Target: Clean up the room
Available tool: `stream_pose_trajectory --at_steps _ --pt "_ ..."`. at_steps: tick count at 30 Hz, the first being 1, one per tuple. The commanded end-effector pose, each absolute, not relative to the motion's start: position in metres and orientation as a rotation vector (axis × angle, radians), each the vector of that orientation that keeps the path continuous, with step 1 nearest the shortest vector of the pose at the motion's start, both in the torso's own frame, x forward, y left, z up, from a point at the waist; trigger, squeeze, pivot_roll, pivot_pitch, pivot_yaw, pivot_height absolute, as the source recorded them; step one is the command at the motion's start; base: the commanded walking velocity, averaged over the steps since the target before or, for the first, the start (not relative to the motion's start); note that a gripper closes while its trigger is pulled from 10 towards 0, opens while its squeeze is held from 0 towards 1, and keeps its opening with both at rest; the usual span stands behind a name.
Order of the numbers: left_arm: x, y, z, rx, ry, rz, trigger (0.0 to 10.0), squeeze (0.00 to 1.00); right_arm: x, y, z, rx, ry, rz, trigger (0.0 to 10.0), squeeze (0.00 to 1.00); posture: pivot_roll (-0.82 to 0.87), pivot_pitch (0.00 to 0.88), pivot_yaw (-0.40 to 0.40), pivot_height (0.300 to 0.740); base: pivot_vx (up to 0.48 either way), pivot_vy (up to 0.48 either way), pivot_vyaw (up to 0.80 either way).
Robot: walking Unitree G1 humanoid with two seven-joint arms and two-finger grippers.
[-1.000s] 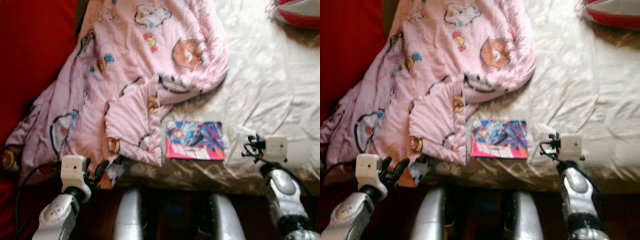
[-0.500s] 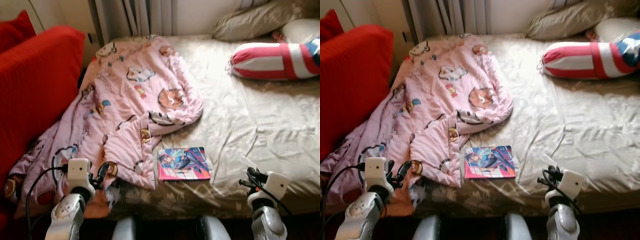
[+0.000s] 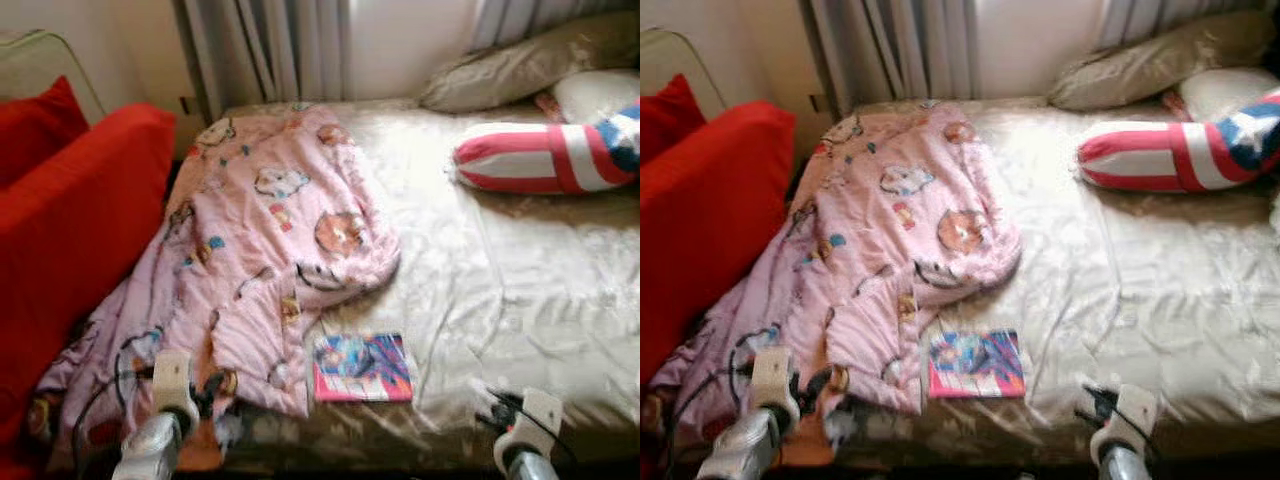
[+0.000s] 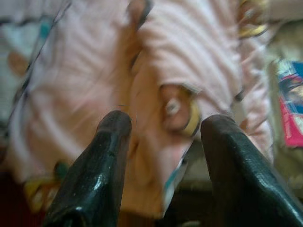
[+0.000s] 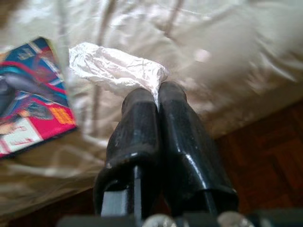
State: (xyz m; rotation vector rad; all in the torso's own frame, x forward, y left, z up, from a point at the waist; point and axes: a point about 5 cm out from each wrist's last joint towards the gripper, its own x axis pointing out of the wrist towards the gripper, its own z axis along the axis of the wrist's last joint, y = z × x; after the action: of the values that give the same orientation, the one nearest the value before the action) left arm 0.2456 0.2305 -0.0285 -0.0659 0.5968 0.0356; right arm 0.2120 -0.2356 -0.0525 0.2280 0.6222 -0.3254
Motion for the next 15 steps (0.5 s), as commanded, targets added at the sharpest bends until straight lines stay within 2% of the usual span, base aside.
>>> stream_pose_trajectory --at_steps 1,7,11,15 --pt "0.235 0.233 -0.039 -0.052 0.676 0.056 10.0 0.00 0.201 -0.232 -0.061 0.245 0.689 -0.328 10.0 0.00 0.06 0.000 0.024 0.740 0.000 0.000 0.00" --pt "0.220 0.229 -0.053 -0.031 0.777 0.061 10.0 0.00 0.177 -0.228 -0.077 0.264 0.808 -0.374 10.0 0.00 0.04 0.000 0.038 0.740 0.000 0.000 0.00" --pt "0.218 0.228 -0.055 -0.036 0.782 0.061 10.0 0.00 0.173 -0.227 -0.079 0.260 0.819 -0.383 10.0 0.00 0.04 0.000 0.037 0.740 0.000 0.000 0.00" --pt "0.208 0.233 -0.060 -0.035 0.811 0.071 10.0 0.00 0.172 -0.223 -0.080 0.242 0.819 -0.351 10.0 0.00 0.02 0.000 0.044 0.740 0.000 0.000 0.71"
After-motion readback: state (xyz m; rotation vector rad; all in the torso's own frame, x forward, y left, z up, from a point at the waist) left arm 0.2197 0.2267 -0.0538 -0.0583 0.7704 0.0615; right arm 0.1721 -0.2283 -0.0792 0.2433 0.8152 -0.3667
